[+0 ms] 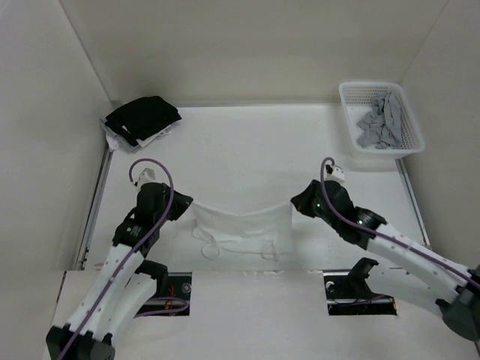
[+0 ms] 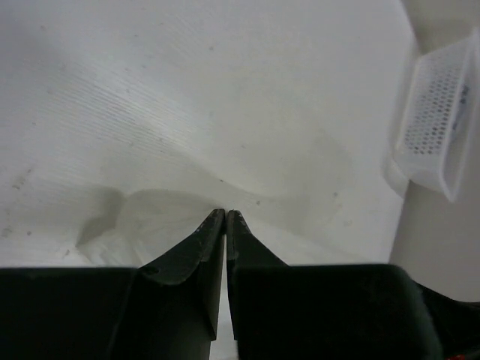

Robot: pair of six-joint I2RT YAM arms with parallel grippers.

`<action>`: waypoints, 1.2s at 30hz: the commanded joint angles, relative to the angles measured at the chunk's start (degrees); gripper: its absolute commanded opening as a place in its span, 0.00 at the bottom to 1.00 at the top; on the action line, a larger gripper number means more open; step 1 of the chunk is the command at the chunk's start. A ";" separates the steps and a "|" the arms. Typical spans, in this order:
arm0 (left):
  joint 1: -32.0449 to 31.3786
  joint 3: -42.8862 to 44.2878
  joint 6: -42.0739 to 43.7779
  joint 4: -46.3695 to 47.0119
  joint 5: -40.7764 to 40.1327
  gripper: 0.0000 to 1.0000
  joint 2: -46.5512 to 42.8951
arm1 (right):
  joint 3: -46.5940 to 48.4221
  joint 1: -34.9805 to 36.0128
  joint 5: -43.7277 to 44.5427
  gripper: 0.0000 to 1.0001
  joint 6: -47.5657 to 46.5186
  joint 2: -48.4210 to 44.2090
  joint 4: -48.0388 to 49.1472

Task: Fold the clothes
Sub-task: Fold the tank top

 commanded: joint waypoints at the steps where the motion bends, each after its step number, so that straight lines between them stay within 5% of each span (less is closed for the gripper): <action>1: 4.10 -0.79 0.96 16.96 -0.31 0.04 10.46 | -0.47 -10.77 -10.52 0.06 -5.09 10.84 18.92; 8: 8.25 4.99 -0.80 37.46 -0.75 0.04 38.85 | 9.36 -24.23 -20.91 0.07 -5.97 35.54 31.34; 14: 8.60 10.54 -0.62 41.95 -0.22 0.04 46.88 | 13.87 -27.49 -23.73 0.08 -4.83 41.81 34.34; 36: 8.34 -21.17 1.40 36.69 4.17 0.05 12.01 | -14.60 -18.62 -16.97 0.08 -0.97 22.74 37.68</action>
